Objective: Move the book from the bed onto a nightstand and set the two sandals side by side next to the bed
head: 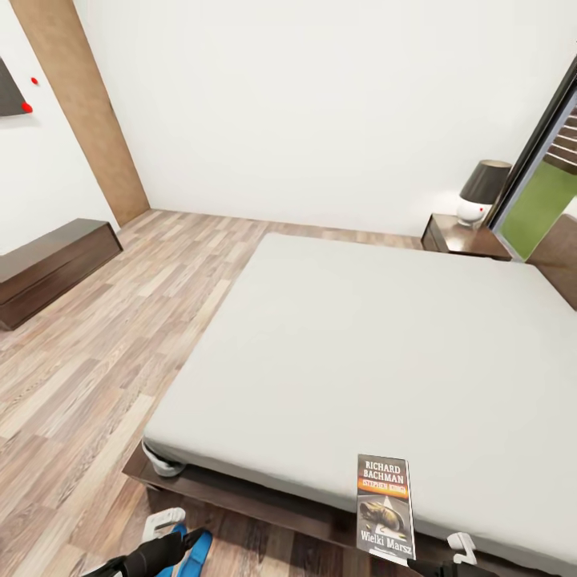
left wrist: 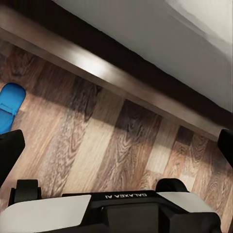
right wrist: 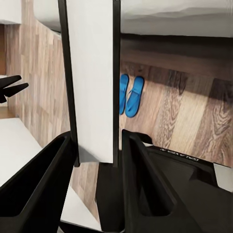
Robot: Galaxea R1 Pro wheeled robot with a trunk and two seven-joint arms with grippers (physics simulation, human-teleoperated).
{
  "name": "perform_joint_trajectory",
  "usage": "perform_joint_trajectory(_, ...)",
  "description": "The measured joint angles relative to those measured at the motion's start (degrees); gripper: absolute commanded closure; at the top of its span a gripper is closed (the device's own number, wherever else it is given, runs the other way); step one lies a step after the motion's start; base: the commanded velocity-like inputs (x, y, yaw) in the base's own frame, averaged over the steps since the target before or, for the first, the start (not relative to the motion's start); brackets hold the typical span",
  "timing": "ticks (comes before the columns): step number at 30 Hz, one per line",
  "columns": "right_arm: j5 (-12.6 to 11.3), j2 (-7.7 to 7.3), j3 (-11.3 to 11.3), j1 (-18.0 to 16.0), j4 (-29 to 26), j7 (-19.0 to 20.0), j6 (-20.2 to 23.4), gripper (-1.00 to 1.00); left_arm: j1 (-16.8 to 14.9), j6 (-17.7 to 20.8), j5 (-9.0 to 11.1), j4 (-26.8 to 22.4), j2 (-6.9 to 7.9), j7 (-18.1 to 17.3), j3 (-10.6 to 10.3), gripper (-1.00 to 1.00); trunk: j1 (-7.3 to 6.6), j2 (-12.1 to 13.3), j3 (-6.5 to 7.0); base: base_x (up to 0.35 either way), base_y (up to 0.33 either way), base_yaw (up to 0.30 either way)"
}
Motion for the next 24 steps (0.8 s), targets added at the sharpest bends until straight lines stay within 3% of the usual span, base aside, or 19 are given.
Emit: perform_joint_trajectory(24, 0.0, 0.0, 0.0, 0.0, 0.01, -0.15, 0.0, 1.0, 0.09, 0.0, 0.0, 0.0, 0.0, 0.16, 0.0, -1.0, 0.0, 0.0, 2.22, 0.0, 0.0, 0.0)
